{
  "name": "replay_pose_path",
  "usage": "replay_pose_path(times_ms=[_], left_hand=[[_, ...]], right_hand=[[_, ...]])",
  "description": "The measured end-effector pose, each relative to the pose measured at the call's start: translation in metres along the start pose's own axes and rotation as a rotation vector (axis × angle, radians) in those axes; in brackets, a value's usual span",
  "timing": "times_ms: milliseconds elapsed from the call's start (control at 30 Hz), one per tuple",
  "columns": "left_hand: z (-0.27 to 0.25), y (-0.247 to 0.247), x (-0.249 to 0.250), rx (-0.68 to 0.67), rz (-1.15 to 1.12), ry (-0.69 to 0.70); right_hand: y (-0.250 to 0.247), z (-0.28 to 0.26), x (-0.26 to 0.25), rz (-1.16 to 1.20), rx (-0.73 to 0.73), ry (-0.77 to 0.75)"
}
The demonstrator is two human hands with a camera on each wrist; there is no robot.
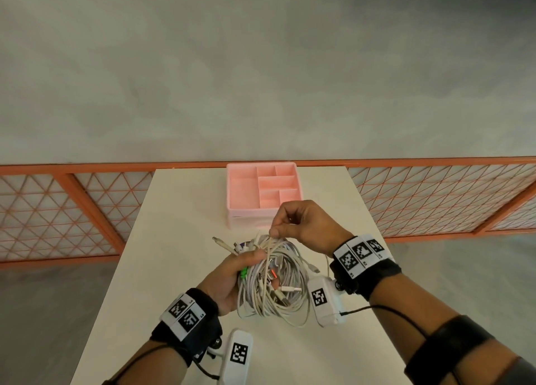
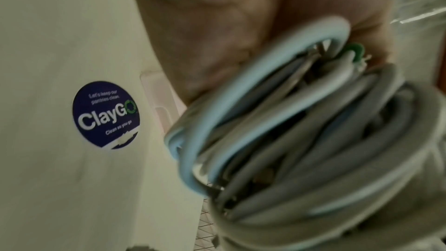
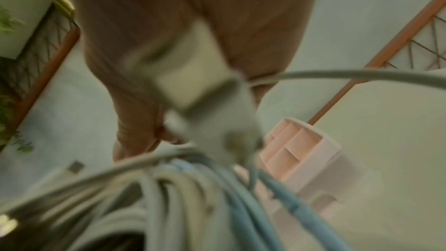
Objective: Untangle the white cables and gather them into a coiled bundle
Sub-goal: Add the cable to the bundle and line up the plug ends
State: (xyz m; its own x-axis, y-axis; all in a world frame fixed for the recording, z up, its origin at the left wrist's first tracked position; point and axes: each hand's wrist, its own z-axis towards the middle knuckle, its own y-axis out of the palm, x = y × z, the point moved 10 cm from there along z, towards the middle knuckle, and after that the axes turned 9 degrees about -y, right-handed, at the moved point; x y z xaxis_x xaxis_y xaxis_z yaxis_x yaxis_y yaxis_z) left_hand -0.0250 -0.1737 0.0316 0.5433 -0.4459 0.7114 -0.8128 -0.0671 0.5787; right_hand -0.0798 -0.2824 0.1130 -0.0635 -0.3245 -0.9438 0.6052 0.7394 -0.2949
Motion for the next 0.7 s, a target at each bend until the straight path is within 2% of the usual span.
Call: replay_pose_path(times_ms=[200,333,433,500,567,700], left_hand=[[-0.001,0.002,-0.005,-0.004,0.146,-0.005],[-0.003,0.003,-0.007,-0.048,0.032,-0.018],[0.001,-0.004,0.001,-0.033,-0.062,0.011],[0.001,-0.003,0.01,-0.052,-0.11,0.046],[0.0,0.001,0.018,-0.078,-0.143,0.081],[-0.004,0.012,0.026,-0.153,-0.177,0.134]], right_hand=[[0.005,-0.017,0.027,-0.011,0.045,0.083],[0.009,-0.037,0.049,0.009,0.045,0.175],[0.007,-0.061,0.071,0.107,0.199,0.368],[0.027,-0.072,0.083,0.308,0.193,0.47],[0.048,-0.07,0.073,0.526,0.164,0.444],[0.055,-0.063,0.052,0.693,0.145,0.339]])
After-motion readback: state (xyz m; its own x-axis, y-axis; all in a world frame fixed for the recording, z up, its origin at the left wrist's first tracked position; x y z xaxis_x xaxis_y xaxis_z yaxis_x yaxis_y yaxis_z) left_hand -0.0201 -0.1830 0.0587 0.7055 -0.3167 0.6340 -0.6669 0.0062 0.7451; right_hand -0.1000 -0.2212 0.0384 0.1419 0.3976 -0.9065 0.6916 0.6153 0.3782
